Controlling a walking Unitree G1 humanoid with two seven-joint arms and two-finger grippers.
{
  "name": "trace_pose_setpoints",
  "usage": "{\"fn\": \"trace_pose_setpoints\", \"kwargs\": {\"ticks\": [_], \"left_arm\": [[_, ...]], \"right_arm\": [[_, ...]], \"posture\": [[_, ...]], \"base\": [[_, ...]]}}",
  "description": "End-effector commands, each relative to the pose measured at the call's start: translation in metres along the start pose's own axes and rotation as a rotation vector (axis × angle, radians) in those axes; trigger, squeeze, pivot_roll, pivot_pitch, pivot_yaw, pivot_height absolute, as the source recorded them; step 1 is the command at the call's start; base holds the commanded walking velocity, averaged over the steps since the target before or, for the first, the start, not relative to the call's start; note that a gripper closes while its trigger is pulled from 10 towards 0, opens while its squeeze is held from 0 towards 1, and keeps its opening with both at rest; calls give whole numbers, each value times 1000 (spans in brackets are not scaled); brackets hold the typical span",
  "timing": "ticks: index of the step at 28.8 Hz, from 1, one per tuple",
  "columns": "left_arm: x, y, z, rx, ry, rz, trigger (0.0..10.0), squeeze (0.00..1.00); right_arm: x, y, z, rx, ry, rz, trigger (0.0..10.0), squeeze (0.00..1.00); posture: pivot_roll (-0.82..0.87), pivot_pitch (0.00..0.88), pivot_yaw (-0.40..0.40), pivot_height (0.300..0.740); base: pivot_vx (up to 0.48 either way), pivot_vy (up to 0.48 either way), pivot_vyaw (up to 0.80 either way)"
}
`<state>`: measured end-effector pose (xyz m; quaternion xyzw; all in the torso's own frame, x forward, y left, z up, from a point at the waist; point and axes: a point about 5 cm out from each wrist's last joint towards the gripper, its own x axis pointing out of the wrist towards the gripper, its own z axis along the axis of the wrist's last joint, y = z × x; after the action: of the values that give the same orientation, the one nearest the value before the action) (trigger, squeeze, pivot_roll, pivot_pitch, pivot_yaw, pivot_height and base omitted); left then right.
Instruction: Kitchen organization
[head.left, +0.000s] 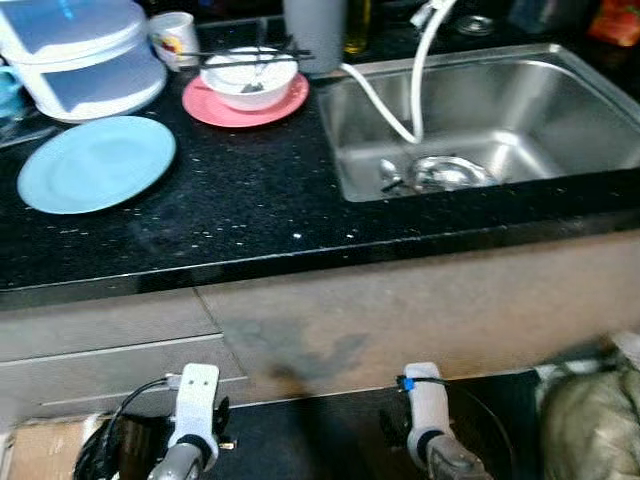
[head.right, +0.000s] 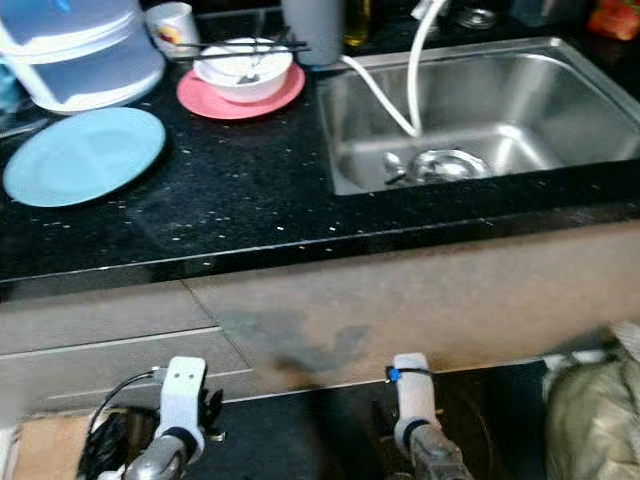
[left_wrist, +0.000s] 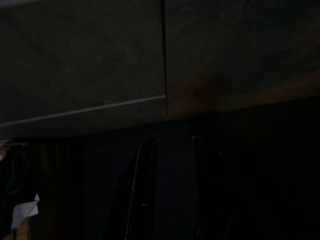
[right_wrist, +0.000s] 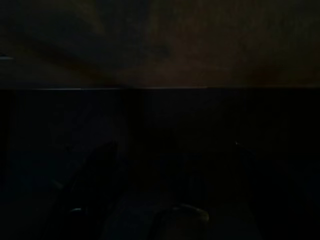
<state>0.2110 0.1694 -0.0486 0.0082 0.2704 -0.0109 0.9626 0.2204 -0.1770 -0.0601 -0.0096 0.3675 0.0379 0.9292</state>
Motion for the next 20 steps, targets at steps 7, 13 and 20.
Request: {"fn": "trace_pose_setpoints", "kwargs": {"ticks": [7, 13, 20], "left_arm": [[-4, 6, -7, 13, 26, 5, 10000, 0], [-3, 5, -6, 14, 26, 0, 10000, 0], [-3, 3, -6, 13, 36, -9, 10000, 0]], "right_arm": [[-2, 1, -7, 53, 16, -29, 10000, 0], [-2, 1, -8, 36, 19, -27, 10000, 0], [-2, 0, -9, 43, 27, -28, 10000, 0]], "posture": [[6, 130, 21, 740], [5, 132, 23, 740], [5, 135, 22, 740]], "base": [[0, 0, 419], [0, 0, 0], [0, 0, -571]]}}
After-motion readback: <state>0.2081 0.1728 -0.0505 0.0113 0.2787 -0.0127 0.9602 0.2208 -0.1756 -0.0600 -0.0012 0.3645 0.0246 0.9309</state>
